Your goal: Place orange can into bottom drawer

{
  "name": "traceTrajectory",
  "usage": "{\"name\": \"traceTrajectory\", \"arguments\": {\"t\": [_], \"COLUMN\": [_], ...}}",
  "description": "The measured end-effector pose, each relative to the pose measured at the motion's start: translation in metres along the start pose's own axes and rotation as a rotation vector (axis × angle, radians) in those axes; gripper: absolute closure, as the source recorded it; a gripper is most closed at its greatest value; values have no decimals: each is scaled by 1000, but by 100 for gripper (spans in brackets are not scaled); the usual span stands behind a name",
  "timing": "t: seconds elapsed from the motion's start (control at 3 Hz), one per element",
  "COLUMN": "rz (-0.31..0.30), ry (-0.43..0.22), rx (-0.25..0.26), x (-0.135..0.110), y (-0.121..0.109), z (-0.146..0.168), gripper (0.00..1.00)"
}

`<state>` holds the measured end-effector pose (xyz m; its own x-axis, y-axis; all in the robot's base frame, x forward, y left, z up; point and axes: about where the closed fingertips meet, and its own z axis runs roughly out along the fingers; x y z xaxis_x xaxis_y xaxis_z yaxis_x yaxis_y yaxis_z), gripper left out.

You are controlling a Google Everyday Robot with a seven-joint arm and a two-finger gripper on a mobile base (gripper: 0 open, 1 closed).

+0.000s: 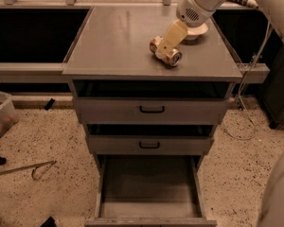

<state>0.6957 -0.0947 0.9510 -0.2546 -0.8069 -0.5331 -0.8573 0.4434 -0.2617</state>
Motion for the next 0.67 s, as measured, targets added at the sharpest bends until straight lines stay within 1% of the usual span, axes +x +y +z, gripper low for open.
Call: {"name": "traceTrajectory", "arguments": {"t": [0.33, 0.67], "rz": [43, 43], "ry": [-39, -39], "rx": [-32, -32], "x": [-2, -2], "y": [-15, -15], "z": [43, 43], "gripper": [0, 0]}}
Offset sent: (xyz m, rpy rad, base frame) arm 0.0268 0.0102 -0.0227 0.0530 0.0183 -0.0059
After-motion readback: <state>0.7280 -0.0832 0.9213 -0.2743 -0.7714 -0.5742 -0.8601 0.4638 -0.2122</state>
